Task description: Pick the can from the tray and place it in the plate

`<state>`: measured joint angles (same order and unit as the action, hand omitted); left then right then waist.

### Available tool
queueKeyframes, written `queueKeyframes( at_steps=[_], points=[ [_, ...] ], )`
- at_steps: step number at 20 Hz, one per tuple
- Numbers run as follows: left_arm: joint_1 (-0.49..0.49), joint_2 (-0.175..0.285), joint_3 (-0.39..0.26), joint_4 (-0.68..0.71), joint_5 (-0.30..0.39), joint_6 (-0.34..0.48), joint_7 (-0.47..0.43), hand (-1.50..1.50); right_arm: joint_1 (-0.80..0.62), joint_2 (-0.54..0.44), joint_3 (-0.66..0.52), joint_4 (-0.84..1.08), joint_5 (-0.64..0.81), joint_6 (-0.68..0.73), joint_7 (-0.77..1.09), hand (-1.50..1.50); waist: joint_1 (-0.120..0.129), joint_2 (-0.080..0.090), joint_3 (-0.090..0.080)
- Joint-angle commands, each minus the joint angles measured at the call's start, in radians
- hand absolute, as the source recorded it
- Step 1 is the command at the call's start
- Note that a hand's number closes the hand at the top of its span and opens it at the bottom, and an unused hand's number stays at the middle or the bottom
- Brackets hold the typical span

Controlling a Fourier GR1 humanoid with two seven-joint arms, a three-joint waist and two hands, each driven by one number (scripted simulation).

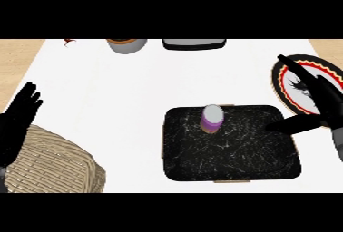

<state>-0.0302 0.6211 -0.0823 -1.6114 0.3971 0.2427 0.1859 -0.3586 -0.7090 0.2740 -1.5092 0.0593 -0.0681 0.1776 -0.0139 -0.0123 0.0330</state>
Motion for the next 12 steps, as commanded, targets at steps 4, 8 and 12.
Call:
queueKeyframes(
  at_steps=[4,8,12],
  points=[
    [0.033,-0.179,-0.164,0.051,0.034,-0.012,0.03,0.0,-0.065,0.034,0.124,-0.035,0.083,0.043,0.191,-1.5,-0.005,0.023,-0.039],
    [0.047,-0.166,-0.167,0.048,0.042,-0.017,0.046,0.0,-0.107,0.087,0.182,-0.042,0.152,0.016,0.301,-1.5,0.007,0.021,-0.039],
    [0.038,-0.169,-0.168,0.055,0.041,-0.005,0.045,0.0,-0.11,0.122,0.22,-0.03,0.165,0.038,0.372,-1.5,-0.002,0.021,-0.038]
  ],
)
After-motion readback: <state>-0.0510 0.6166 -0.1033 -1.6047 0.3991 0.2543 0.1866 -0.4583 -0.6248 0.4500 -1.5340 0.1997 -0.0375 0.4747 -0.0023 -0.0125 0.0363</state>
